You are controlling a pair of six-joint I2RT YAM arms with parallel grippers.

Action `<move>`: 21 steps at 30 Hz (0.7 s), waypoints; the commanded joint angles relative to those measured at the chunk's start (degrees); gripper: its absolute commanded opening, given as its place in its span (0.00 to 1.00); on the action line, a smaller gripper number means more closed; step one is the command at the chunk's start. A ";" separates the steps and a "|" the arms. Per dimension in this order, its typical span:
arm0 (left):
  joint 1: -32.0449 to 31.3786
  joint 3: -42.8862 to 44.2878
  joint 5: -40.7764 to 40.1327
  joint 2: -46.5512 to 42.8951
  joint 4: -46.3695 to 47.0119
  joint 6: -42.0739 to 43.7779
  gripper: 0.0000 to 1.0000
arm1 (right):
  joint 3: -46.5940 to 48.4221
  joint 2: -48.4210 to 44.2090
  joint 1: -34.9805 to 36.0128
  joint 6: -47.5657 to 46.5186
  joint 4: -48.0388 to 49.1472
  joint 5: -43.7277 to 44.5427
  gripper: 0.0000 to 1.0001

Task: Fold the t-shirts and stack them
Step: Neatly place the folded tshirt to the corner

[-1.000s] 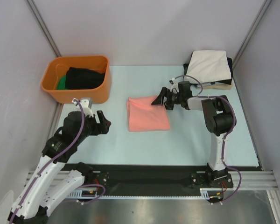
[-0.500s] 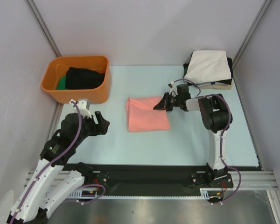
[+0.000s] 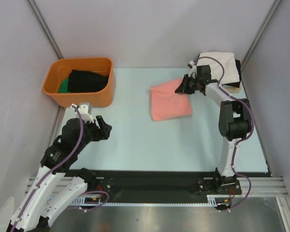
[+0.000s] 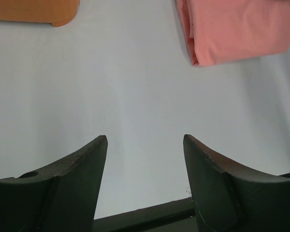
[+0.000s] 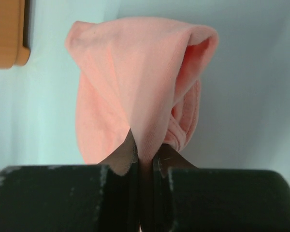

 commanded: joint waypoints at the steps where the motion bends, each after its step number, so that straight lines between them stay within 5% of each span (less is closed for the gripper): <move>1: -0.07 -0.50 -0.83 -0.41 1.91 0.92 0.70 | 6.36 -3.78 -1.36 -7.90 -5.16 7.63 0.00; 13: 4.85 -0.85 0.58 1.26 2.61 1.45 0.63 | 41.15 10.17 -6.29 -17.57 -20.27 15.30 0.00; 21: 5.21 -1.02 0.76 2.84 2.96 1.45 0.62 | 56.02 14.41 -8.40 -21.70 -23.44 14.24 0.00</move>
